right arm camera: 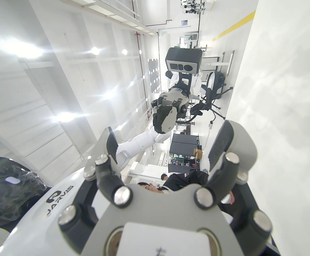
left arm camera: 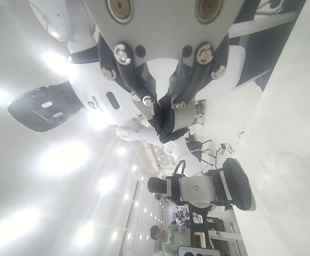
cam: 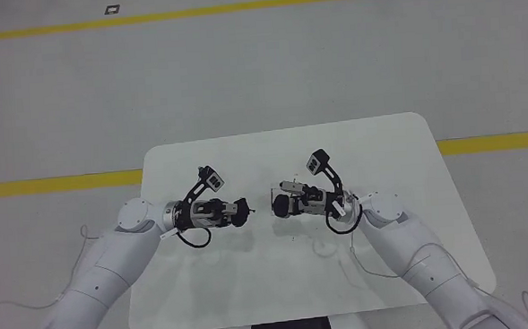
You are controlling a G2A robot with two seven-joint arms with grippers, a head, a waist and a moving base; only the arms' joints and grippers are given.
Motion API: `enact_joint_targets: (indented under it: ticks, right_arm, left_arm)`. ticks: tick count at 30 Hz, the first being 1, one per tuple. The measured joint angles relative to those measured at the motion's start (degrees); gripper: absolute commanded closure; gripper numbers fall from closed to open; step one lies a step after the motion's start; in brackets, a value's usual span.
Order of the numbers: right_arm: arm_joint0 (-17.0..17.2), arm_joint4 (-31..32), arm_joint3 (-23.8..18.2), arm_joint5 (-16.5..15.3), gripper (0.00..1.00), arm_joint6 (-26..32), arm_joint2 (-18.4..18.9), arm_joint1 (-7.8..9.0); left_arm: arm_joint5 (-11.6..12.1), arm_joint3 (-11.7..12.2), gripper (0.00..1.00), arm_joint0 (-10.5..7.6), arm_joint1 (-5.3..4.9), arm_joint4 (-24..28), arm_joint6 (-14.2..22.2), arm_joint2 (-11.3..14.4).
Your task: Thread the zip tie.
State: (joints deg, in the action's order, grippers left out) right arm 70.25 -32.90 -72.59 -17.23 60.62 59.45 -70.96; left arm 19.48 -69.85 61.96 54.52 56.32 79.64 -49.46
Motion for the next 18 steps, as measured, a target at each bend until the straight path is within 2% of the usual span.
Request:
enact_joint_targets:
  ticks: [14,18]
  right_arm:
    - [0.02,0.02,-0.01,0.01,0.00,-0.03,0.01,0.00]
    - [1.06,4.96,-2.34,1.55,0.00,-5.07,1.37,0.56]
  left_arm:
    - [0.00,0.00,1.00,0.00,0.00,0.00,0.00,0.00]
    - [0.00,0.00,1.00,0.00,0.00,0.00,0.00,0.00]
